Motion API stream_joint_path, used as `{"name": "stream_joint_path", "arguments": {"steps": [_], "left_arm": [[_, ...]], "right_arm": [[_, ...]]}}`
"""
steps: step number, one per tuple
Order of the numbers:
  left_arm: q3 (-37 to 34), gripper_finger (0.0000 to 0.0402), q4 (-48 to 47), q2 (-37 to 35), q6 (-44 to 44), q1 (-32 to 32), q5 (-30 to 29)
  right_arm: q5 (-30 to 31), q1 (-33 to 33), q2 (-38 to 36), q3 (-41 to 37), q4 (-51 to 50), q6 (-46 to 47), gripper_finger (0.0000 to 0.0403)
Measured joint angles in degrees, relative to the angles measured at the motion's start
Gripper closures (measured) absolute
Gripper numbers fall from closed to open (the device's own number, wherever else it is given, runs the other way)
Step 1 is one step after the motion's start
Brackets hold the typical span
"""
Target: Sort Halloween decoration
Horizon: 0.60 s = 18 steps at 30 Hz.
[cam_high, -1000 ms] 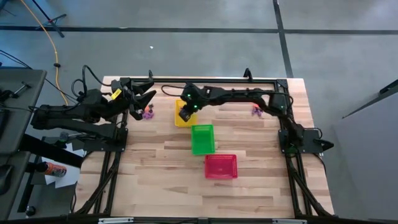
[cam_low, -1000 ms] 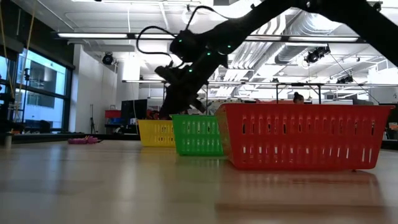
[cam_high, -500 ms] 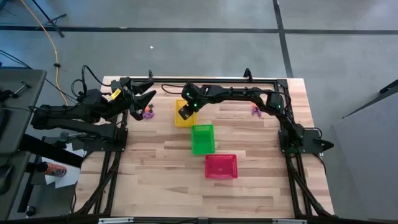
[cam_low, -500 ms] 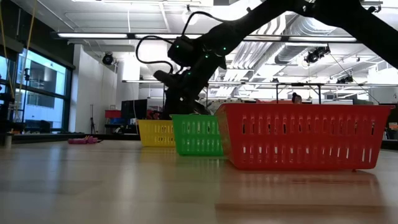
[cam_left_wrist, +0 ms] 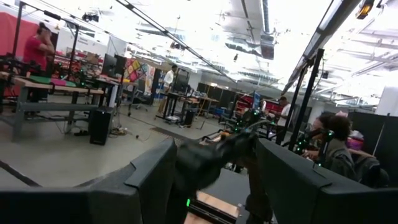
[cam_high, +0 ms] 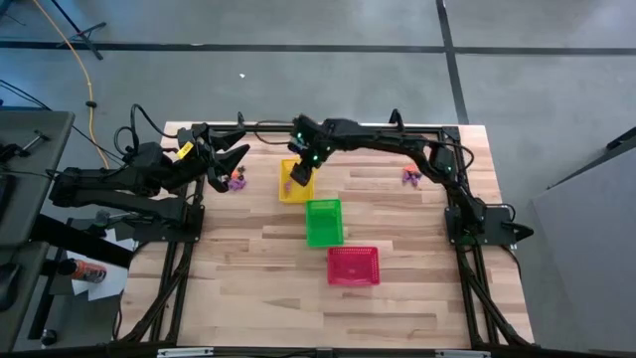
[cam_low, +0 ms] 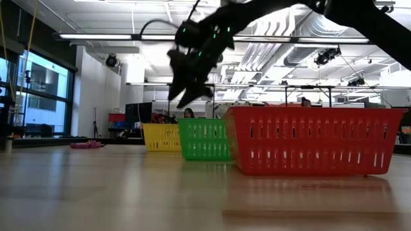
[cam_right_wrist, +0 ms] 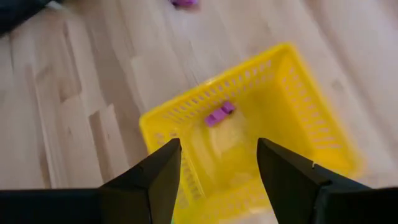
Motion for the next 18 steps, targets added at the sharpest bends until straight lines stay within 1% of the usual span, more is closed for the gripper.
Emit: {"name": "stream_joint_path", "arguments": {"steps": [3, 7, 10, 14, 16, 18], "left_arm": [[0.00, 0.0188, -0.20, 0.00, 0.87, 0.00, 0.01], [0.00, 0.0188, -1.22, -0.02, 0.88, 0.00, 0.02], [-0.01, 0.0188, -3.01, 0.00, 0.86, 0.00, 0.02], [-0.02, 0.0188, -5.85, 0.60, 0.84, 0.00, 0.28], [-0.04, 0.0188, -7.31, 1.31, 0.83, 0.00, 2.86], [-0.04, 0.0188, -7.81, 2.36, 1.45, 0.00, 8.72]], "right_arm": [[1.75, -0.76, -4.20, 0.36, -4.02, -5.15, 0.0199], [2.30, -1.92, -13.24, -6.55, -3.51, -7.64, 0.0199], [2.46, -2.49, -22.24, -16.79, 1.14, -7.15, 0.0199], [2.30, -2.07, -37.38, -34.87, 13.73, -1.01, 0.0199], [2.25, -0.83, -44.91, -43.37, 21.36, 3.40, 0.0199], [2.21, 0.86, -51.86, -50.67, 29.97, 7.84, 0.0199]]}}
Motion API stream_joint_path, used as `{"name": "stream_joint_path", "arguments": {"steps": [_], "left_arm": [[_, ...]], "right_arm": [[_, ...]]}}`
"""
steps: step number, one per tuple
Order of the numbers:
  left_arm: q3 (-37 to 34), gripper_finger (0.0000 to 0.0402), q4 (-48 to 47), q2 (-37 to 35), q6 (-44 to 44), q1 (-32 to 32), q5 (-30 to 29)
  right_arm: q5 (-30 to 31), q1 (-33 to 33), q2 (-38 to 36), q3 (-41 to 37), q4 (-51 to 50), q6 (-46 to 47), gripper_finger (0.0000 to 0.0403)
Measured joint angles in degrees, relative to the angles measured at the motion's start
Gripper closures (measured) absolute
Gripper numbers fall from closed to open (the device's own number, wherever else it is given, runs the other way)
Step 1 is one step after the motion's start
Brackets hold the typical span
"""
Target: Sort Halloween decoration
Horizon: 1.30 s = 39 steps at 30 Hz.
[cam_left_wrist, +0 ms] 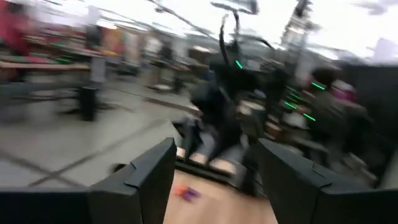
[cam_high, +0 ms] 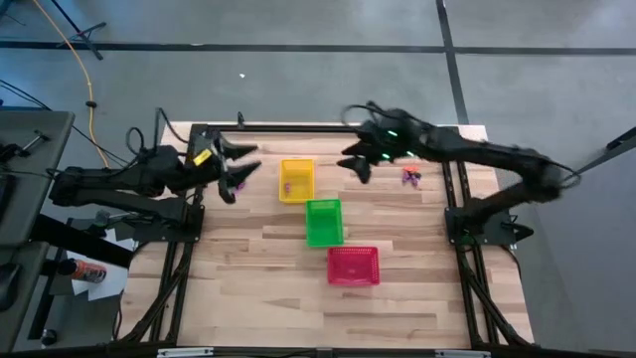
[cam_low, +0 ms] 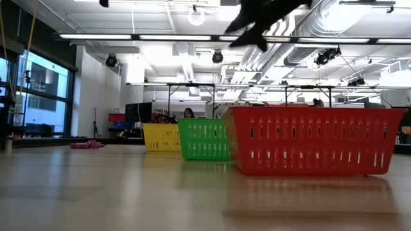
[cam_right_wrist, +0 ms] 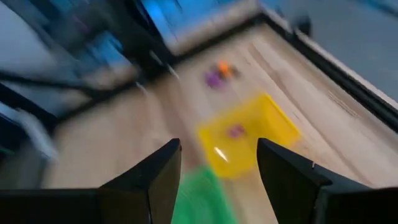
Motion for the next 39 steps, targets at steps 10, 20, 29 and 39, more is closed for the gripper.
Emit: {"name": "stream_joint_path", "arguments": {"steps": [10, 20, 29, 39], "left_arm": [[-0.02, 0.0188, 0.46, 5.88, 1.38, 0.87, 9.28], [-0.01, 0.0188, 0.84, 6.19, -0.29, 1.14, 9.53], [12.74, 0.0188, -34.32, 12.46, -11.07, 11.72, 6.16], [15.77, 0.0188, -68.52, 28.54, -18.67, 27.16, 5.27]], "right_arm": [[2.37, 8.13, -16.02, -17.44, 29.61, -13.09, 0.0199], [2.50, 8.77, -16.04, -16.94, 29.61, -15.03, 0.0199], [5.68, 8.77, -16.04, -16.94, 29.56, -15.03, 0.0199], [6.57, 8.51, -16.04, -16.92, 28.10, -13.45, 0.0199]]}}
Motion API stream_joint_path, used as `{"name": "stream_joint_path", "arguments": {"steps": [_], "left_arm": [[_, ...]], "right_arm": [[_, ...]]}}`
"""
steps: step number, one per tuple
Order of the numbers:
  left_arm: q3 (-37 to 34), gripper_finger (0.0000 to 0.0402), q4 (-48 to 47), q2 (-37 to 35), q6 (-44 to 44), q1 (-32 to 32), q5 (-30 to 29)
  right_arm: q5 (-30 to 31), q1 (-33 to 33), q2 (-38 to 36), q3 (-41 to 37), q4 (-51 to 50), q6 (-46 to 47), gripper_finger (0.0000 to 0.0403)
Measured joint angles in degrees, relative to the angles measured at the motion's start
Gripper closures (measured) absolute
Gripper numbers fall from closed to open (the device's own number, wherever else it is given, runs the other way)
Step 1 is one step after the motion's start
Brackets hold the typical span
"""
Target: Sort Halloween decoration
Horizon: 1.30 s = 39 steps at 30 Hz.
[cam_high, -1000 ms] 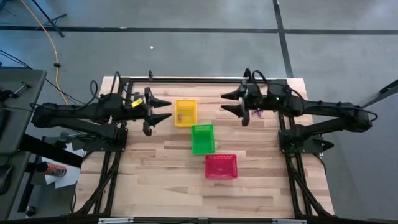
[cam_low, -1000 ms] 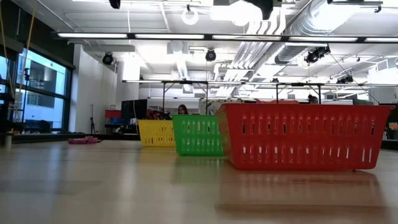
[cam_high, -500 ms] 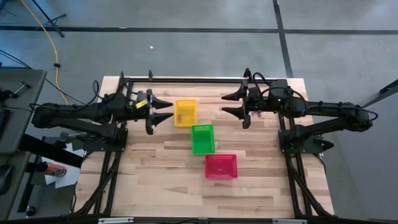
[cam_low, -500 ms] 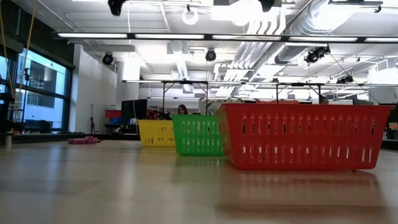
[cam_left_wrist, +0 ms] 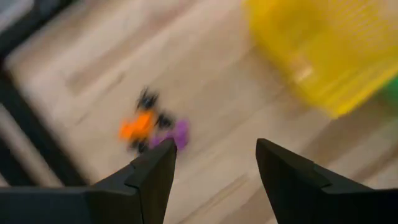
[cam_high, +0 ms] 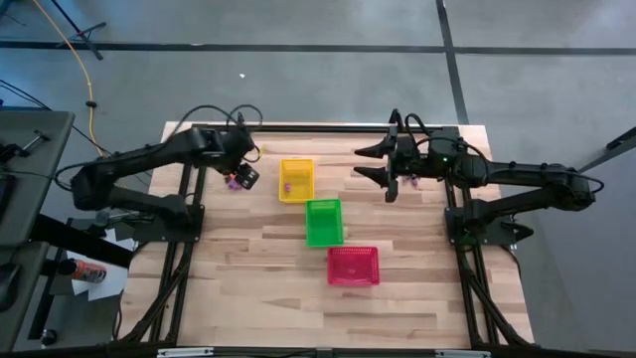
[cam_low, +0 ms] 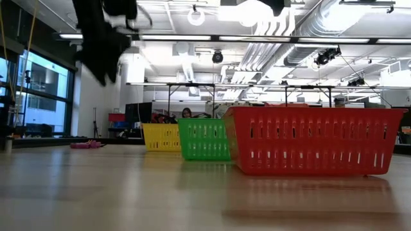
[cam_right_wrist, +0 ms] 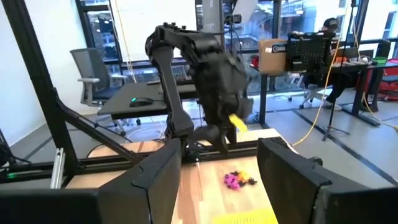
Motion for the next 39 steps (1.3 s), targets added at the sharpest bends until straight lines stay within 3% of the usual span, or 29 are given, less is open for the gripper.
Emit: {"name": "stream_joint_path", "arguments": {"steps": [10, 17, 29, 39], "left_arm": [[-10.46, 0.0188, 5.43, 9.59, 0.33, 4.19, -0.49], [-10.66, 0.0188, 15.24, 15.41, 5.48, 4.82, 0.06], [-10.53, 0.0188, 15.58, 24.26, 7.63, 4.80, -0.57], [-10.66, 0.0213, 17.66, 23.13, 7.52, 4.84, -0.40]], "right_arm": [[0.70, 0.00, 0.02, 0.00, -1.35, -0.05, 0.0199], [4.52, -0.01, 0.02, 0.02, -1.54, -0.05, 0.0199], [4.47, -0.01, 0.02, 0.02, -1.59, 1.46, 0.0199], [4.47, -0.02, 0.04, 0.02, -1.79, 1.45, 0.0199]]}}
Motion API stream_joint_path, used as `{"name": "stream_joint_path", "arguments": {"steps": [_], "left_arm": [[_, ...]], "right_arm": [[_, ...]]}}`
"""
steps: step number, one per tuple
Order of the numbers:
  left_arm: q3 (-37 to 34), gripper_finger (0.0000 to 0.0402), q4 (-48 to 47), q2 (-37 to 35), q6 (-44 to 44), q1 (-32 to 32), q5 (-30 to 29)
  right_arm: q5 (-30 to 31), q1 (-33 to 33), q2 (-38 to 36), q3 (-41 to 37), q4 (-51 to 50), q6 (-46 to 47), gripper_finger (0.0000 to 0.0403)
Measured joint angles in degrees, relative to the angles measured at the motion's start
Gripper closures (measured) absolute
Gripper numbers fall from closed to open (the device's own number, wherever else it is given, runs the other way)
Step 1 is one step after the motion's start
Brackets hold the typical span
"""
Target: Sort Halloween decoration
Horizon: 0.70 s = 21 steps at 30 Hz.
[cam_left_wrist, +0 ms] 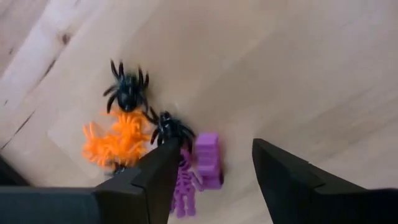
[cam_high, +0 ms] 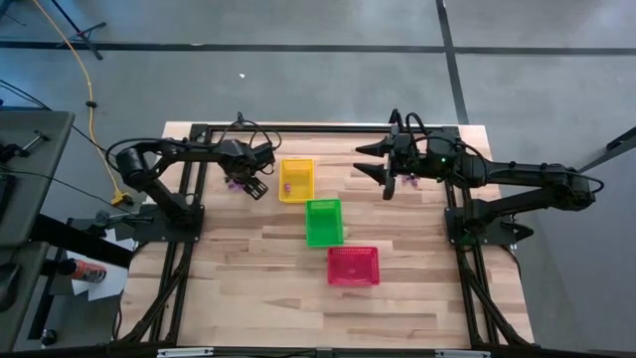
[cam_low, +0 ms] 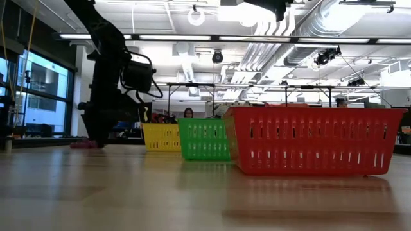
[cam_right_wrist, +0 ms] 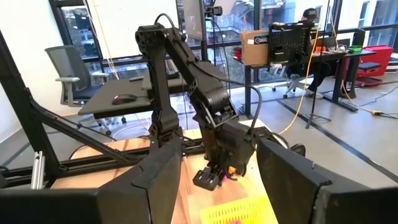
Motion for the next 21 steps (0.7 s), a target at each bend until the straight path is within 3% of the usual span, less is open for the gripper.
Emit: {"name": "stream_joint_path", "arguments": {"steps": [16, 21], "left_arm": [[0.17, 0.0243, 0.06, 1.53, 1.50, -0.09, 0.86], [0.07, 0.0283, 0.01, 1.14, 1.09, -0.17, 0.91]], "right_arm": [[0.01, 0.01, 0.00, 0.00, -2.40, 1.02, 0.0199], [0.01, 0.01, 0.00, 0.00, -2.40, 0.91, 0.0199]]}}
